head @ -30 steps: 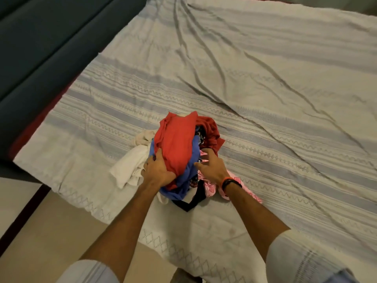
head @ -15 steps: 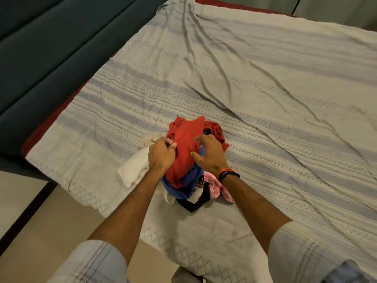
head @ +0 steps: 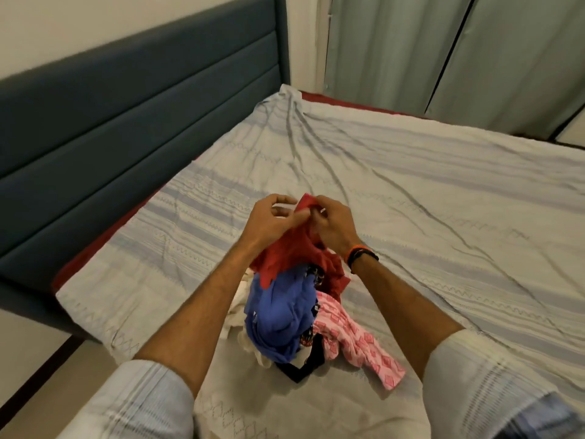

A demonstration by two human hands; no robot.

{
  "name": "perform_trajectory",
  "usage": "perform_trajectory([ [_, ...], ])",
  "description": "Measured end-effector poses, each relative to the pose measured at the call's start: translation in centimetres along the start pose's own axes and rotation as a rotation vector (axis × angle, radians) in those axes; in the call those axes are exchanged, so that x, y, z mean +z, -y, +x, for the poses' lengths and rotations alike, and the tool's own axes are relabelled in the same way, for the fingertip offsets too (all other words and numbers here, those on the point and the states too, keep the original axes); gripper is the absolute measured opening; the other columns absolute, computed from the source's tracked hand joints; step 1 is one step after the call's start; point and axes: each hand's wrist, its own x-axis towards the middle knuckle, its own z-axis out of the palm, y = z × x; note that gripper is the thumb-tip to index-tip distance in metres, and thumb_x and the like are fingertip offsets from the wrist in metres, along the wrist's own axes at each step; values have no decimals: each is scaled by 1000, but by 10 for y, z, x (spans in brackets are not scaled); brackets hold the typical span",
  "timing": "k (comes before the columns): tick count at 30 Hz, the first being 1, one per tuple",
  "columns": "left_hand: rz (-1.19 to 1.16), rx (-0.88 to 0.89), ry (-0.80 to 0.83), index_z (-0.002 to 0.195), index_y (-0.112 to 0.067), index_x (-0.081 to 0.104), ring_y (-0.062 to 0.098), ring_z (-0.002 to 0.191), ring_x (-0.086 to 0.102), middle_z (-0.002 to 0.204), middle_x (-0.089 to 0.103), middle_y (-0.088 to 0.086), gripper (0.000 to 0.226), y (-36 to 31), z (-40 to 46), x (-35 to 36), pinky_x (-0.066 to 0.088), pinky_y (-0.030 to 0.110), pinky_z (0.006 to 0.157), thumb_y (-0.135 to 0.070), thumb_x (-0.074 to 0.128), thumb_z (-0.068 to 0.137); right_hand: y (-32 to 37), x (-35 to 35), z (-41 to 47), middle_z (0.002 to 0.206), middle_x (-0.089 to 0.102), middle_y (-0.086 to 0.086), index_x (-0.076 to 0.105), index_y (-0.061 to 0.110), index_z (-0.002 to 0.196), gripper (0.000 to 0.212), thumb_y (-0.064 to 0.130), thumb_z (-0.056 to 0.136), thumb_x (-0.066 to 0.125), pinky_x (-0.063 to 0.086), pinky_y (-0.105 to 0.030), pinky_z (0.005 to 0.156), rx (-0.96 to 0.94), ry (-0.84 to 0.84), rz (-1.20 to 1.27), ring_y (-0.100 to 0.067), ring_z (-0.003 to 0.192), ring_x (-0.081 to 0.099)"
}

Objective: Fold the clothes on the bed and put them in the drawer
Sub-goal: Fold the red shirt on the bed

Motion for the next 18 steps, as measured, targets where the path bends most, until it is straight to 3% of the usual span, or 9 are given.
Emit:
perform_trajectory([
  [2,202,16,39,110,-12,64,8,77,65,90,69,-1,54,0,-4,-5,54,21,66,-26,92,66,19,-20,10,77,67,-10,66,2,88,17,12,95,55,52,-34,58,55,-81,49,-18,61,64],
  [4,375,28,31,116,-15,60,7,84,63,101,64,-6,68,4,-10,-4,50,17,69,-28,95,59,38,-40,17,69,61,-9,62,2,83,21,14,99,54,54,-26,52,112,-103,207,-8,50,64],
  [7,411,109,-35,131,-12,50,18,103,60,116,53,-3,92,3,-16,10,50,26,78,-32,96,54,68,-72,23,55,54,-1,57,3,79,26,15,102,51,58,-38,66,68,-70,396,-9,48,63],
  [9,411,152,-62,137,-12,44,20,107,57,120,50,-1,96,-7,-20,26,51,29,78,-37,94,59,90,-93,17,56,55,-1,59,1,88,25,16,104,48,58,-37,73,43,-23,564,-10,51,62],
  [11,350,108,-75,134,-13,48,17,101,58,118,57,0,78,-21,-20,44,50,29,77,-39,87,71,109,-113,9,62,57,-5,61,-7,103,26,14,105,45,59,-32,74,23,15,698,-11,55,62],
  [14,229,34,-116,117,-6,64,26,87,69,104,70,12,50,-45,-22,76,60,42,74,-40,74,82,114,-147,-11,80,66,-8,59,-8,117,26,10,103,46,60,-26,77,-29,97,705,-11,69,67],
  [16,204,0,-130,111,1,65,22,69,69,102,69,18,37,-62,-29,93,62,39,62,-29,70,90,99,-165,-25,103,67,-4,56,0,124,27,10,99,57,59,-28,84,-40,151,596,-10,85,68],
  [18,113,-15,-172,106,0,62,15,56,66,102,67,18,27,-79,-42,111,62,41,62,-23,66,93,72,-182,-43,122,60,0,49,8,129,47,15,89,72,56,-34,91,-16,148,345,-12,96,66],
])
